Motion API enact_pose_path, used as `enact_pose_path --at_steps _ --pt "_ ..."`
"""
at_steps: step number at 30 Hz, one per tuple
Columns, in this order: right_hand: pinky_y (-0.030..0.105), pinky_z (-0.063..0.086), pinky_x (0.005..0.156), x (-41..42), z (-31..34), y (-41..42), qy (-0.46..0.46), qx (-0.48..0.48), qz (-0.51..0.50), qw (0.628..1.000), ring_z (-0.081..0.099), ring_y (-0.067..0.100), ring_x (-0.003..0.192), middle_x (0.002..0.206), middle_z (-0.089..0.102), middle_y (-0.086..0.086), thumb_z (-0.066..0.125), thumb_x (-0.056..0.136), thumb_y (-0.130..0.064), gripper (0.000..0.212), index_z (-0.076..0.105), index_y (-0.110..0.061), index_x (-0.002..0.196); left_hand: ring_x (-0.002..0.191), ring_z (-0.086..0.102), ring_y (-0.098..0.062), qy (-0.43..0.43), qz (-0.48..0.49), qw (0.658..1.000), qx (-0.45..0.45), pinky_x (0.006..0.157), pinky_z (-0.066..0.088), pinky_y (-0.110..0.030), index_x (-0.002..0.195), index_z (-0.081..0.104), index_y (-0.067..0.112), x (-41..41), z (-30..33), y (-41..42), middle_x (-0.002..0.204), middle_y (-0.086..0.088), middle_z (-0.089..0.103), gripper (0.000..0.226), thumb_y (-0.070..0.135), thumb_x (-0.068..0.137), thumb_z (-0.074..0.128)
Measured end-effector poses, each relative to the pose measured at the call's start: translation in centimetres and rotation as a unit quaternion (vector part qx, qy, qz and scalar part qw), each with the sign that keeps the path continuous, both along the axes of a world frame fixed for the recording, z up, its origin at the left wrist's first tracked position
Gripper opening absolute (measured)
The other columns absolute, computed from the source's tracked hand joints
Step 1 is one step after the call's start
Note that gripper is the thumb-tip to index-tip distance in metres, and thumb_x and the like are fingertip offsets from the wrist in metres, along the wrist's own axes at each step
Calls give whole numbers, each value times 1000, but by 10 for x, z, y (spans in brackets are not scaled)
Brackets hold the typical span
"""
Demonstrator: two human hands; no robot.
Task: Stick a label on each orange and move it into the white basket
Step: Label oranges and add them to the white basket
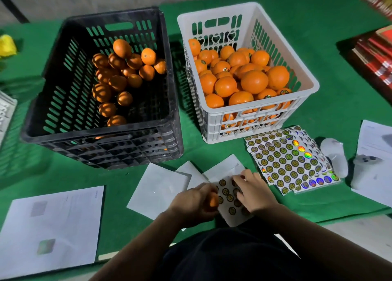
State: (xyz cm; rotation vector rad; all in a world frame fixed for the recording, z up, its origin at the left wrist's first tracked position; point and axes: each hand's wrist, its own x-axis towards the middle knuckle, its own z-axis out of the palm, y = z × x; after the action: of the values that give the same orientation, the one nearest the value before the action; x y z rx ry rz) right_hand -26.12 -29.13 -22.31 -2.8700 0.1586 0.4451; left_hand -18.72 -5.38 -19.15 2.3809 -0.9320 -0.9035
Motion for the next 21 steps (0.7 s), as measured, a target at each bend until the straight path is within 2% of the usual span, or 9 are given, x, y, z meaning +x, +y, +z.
enact_pose_path --at_steps 3,5,7,12,18,21 --pt "34 46 100 6 0 -1 5 14 -10 1000 48 21 120 139 47 0 60 99 -35 37 55 -27 135 122 62 -22 38 -27 999 23 98 54 -39 144 40 37 1 -7 -19 152 11 51 70 48 85 76" --pt "34 46 97 8 0 -2 4 10 -9 1000 48 21 117 136 49 -1 60 99 -38 32 58 -26 128 126 60 -23 38 -26 998 41 101 52 -38 156 30 39 2 -13 -21 154 9 49 85 48 85 76" --pt "34 46 96 10 -1 -3 5 11 -14 1000 48 21 115 134 49 0 62 98 -39 30 59 -24 124 126 59 -22 40 -14 998 45 103 51 -37 159 25 41 3 -16 -20 153 8 51 91 50 85 76" --pt "36 46 97 12 0 -4 13 15 -28 999 47 24 121 140 46 1 63 98 -41 47 51 -23 140 127 59 -20 63 6 998 29 105 51 -38 154 32 41 4 -22 -19 155 10 51 83 52 84 76" --pt "34 47 91 15 1 -4 15 28 -39 999 47 19 111 128 48 -2 67 96 -40 30 60 -24 120 129 59 -19 89 18 996 14 107 50 -39 150 38 40 5 -26 -17 157 13 48 80 49 83 80" --pt "35 46 99 19 4 -2 25 55 -61 996 45 22 121 135 45 -1 70 95 -36 46 53 -22 136 127 60 -18 94 23 995 8 105 51 -38 143 43 41 5 -28 -16 157 17 47 72 50 82 81"
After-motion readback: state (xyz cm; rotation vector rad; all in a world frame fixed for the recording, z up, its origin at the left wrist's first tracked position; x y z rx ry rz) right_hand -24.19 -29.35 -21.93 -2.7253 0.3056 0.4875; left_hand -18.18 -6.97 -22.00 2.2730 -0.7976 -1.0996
